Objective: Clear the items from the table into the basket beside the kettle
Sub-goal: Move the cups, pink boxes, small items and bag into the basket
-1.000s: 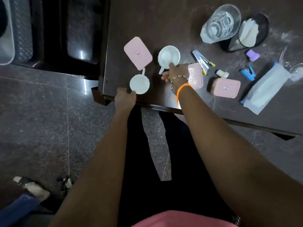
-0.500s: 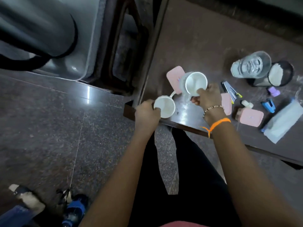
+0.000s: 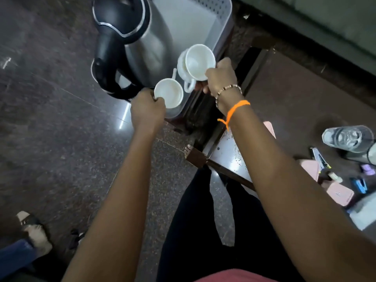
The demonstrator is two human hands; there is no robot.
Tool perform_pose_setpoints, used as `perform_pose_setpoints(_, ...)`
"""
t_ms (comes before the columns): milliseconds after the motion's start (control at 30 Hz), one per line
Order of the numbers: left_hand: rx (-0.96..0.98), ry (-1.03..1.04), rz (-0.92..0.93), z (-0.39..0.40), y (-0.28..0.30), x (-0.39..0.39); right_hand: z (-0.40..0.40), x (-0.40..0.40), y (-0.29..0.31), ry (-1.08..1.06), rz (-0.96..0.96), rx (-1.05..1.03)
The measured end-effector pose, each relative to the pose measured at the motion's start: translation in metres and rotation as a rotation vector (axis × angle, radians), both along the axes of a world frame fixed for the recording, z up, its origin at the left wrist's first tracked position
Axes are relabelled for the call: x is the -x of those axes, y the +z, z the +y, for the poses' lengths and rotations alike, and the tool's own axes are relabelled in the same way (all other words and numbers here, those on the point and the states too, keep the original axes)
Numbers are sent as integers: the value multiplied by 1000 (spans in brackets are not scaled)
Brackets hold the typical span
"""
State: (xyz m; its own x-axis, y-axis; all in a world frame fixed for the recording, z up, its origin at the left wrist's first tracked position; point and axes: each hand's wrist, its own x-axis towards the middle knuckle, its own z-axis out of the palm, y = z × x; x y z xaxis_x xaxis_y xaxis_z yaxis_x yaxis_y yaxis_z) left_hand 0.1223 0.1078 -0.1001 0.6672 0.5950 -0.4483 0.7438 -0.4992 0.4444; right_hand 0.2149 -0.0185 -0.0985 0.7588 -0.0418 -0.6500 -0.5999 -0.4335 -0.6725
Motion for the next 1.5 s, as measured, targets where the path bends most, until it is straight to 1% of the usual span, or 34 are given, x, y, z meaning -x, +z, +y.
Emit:
perform_pose_setpoints(133,-35,-121,188,14,-16,-18,32,-20,-10,-32,58,28)
perform_pose_setpoints(233,-42,-218,259,14,-25,-23,41,-26,-15,79,95,173)
perform_pose_setpoints(333,-82,-306,282,11,-34,-22,46,-29,-19,165,77,346)
perform_pose_setpoints(433,-142,-341,279,11,-38,-23,45,-32,-23,233,36,468)
perform_pose_setpoints(567,-178,-352,257,12,-37,-23,37,-32,-24,402,-67,642)
perform_pose_setpoints(633,-172,-304,210,10,-32,-21,31,-33,-23,437,-135,670)
perform_pose_setpoints(733,-110,-130,27,-3,-20,-14,17,-27,-17,434,-234,663)
perform_pose_setpoints(833,-34,-48,-132,-34,-5,-2,-12,-5,-7,394,-272,558)
perform_pose_setpoints(933,89,-73,-167,-77,5,13,-56,26,-7,360,-214,480)
perform_pose_setpoints(1000,179,-104,-119,-109,2,22,-91,48,-13,353,-136,467)
perform_pose_setpoints(1100,308,-164,14,-159,-14,39,-150,83,-29,329,-35,502)
perform_pose_setpoints(1200,384,-242,179,-205,-39,53,-210,113,-46,231,93,528)
perform_pose_setpoints(1267,453,-263,294,-233,-57,60,-247,130,-57,139,144,544)
perform_pose_setpoints(1367,601,-154,391,-266,-81,65,-298,153,-74,24,152,581)
perform_pose_setpoints(1433,627,-67,400,-283,-97,61,-329,165,-88,20,157,621)
perform_pose_setpoints(1500,613,16,391,-291,-112,53,-350,174,-100,41,186,686)
